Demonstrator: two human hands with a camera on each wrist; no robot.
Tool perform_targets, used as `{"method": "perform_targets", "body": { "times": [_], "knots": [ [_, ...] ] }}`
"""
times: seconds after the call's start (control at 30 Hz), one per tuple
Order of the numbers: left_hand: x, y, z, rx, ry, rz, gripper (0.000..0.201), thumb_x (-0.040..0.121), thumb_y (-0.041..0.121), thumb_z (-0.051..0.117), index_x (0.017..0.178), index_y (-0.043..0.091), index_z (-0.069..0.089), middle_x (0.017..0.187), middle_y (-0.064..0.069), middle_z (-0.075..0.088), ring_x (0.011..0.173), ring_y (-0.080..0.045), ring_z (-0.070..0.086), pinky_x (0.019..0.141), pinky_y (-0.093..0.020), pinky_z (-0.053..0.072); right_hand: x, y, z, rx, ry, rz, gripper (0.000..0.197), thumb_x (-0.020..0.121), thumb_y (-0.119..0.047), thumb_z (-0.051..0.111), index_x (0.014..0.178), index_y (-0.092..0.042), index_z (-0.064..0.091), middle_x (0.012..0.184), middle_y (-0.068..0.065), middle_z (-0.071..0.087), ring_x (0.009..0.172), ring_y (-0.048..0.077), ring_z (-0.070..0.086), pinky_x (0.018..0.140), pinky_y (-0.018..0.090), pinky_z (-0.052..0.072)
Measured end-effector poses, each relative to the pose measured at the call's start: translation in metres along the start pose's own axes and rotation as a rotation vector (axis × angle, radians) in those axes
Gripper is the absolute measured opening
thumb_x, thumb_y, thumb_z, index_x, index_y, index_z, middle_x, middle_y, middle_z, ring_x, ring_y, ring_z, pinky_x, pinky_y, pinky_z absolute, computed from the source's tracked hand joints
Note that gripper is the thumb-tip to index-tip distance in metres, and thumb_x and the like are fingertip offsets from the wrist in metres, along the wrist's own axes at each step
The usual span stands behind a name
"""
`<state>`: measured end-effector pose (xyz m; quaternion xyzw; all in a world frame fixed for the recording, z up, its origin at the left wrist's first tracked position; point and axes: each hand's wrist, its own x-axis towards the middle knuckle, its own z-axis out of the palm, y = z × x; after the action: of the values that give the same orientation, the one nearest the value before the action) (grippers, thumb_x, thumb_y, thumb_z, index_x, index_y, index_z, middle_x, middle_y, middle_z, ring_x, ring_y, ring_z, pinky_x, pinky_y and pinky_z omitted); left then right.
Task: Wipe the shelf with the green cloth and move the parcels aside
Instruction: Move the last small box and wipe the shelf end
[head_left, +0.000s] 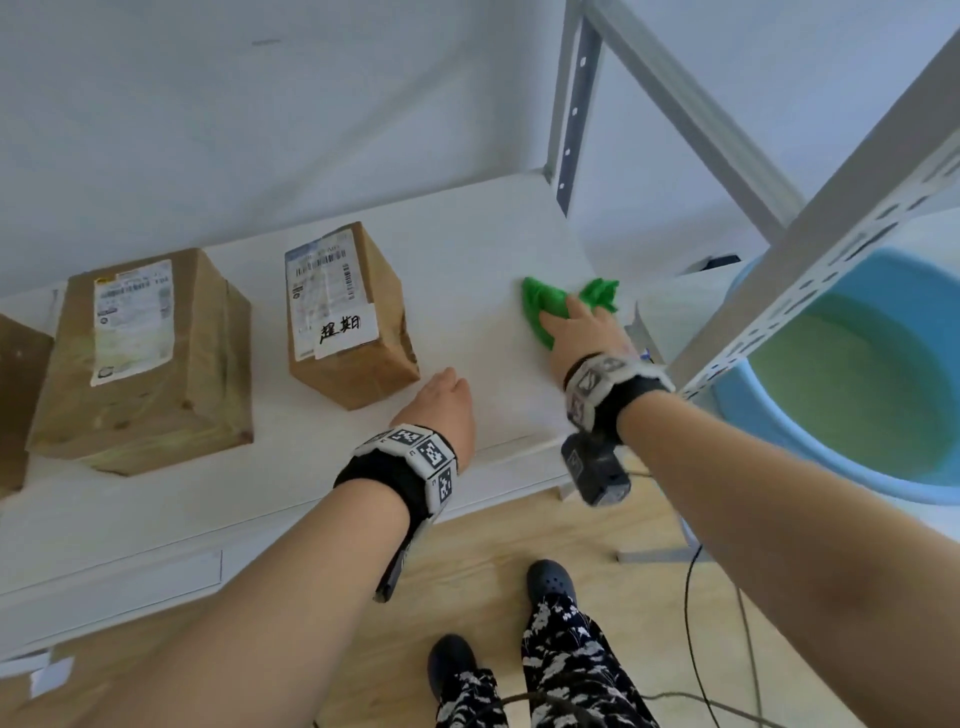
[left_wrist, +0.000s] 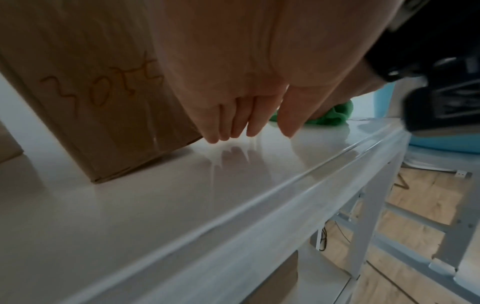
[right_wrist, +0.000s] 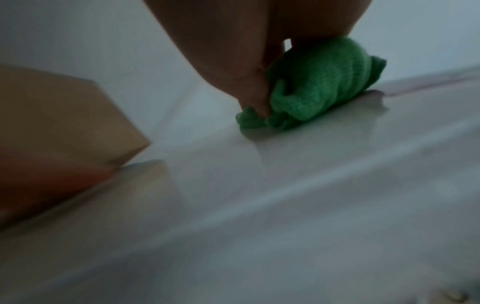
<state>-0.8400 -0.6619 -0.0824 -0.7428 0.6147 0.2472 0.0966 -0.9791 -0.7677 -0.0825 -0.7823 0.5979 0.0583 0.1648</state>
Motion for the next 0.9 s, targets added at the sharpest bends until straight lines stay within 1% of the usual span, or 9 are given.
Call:
{"method": "perform_targets", "body": {
  "times": [0.1,0.2,0.3,0.37,0.43,0.53,0.63,0.73,0.9],
  "knots": [
    [0.007,0.011,0.0,0.014,0.025,0.006,0.049,0.096,0.014,0.041,0.143,0.002,0.031,0.158,-0.013,0.016,0.146,-0.025,0.022,0.116,-0.036,0.026,-0.048,-0.008,0.021,0.017,-0.03,-0.134,0.064,0.089,-0.005,0.043,0.144,-0.034,0.034,0.158,0.002,0.017,0.14,0.035,0.022,0.117,0.042,0.021],
    [0.009,0.022,0.0,0.056,-0.008,-0.005,0.045,0.095,0.013,0.045,0.137,0.0,0.038,0.15,-0.013,0.026,0.141,-0.027,0.029,0.111,-0.039,0.032,-0.066,0.004,0.034,-0.015,-0.028,-0.184,0.065,0.088,-0.004,0.044,0.145,-0.036,0.032,0.158,0.001,0.017,0.141,0.033,0.021,0.118,0.041,0.021],
    [0.012,0.022,0.0,0.119,-0.035,-0.002,0.041,0.095,0.011,0.04,0.134,0.0,0.041,0.144,-0.013,0.032,0.138,-0.027,0.032,0.109,-0.04,0.035,-0.047,0.028,0.025,-0.031,0.015,-0.038,0.065,0.087,-0.005,0.047,0.143,-0.033,0.033,0.152,0.007,0.023,0.135,0.035,0.026,0.116,0.044,0.025],
    [0.014,0.02,0.0,0.165,-0.041,0.017,0.041,0.094,0.011,0.04,0.134,0.0,0.04,0.142,-0.013,0.033,0.136,-0.026,0.034,0.109,-0.038,0.037,-0.027,0.038,0.013,-0.03,0.0,0.116,0.065,0.086,-0.005,0.048,0.143,-0.031,0.031,0.149,0.01,0.023,0.135,0.036,0.025,0.109,0.049,0.033],
    [0.012,0.02,0.0,0.224,-0.05,0.032,0.046,0.096,0.011,0.036,0.14,-0.001,0.033,0.149,-0.015,0.027,0.141,-0.026,0.028,0.112,-0.036,0.032,-0.015,0.034,0.008,0.011,-0.034,0.214,0.064,0.088,-0.007,0.047,0.145,-0.028,0.027,0.148,0.014,0.021,0.134,0.038,0.025,0.104,0.051,0.039],
    [0.011,0.022,-0.001,0.287,-0.064,0.039,0.052,0.095,0.007,0.033,0.145,-0.004,0.023,0.154,-0.018,0.019,0.145,-0.026,0.019,0.116,-0.035,0.026,-0.023,0.018,0.022,0.124,0.016,0.317,0.053,0.098,-0.018,0.036,0.149,-0.02,0.021,0.15,0.021,0.02,0.135,0.041,0.028,0.109,0.05,0.033],
    [0.008,0.025,-0.005,0.375,-0.055,0.069,0.049,0.094,0.004,0.032,0.142,-0.006,0.028,0.149,-0.019,0.027,0.142,-0.028,0.025,0.114,-0.034,0.029,-0.057,0.005,0.046,0.138,0.072,0.29,0.052,0.099,-0.018,0.033,0.149,-0.019,0.022,0.154,0.022,0.016,0.138,0.044,0.022,0.115,0.049,0.026],
    [0.004,0.029,-0.008,0.435,-0.052,0.102,0.046,0.096,0.002,0.029,0.141,-0.005,0.031,0.146,-0.018,0.032,0.139,-0.028,0.029,0.113,-0.032,0.029,-0.086,0.0,0.052,0.126,0.033,0.213,0.058,0.095,-0.011,0.039,0.15,-0.02,0.02,0.155,0.02,0.009,0.142,0.045,0.013,0.116,0.049,0.026],
    [0.011,0.021,-0.004,0.431,-0.087,0.097,0.049,0.093,0.003,0.031,0.142,-0.005,0.029,0.147,-0.018,0.029,0.14,-0.027,0.027,0.112,-0.034,0.034,-0.057,0.014,0.031,0.014,0.037,0.25,0.057,0.093,-0.005,0.039,0.147,-0.019,0.027,0.153,0.024,0.013,0.139,0.05,0.016,0.114,0.054,0.027]
  ]
}}
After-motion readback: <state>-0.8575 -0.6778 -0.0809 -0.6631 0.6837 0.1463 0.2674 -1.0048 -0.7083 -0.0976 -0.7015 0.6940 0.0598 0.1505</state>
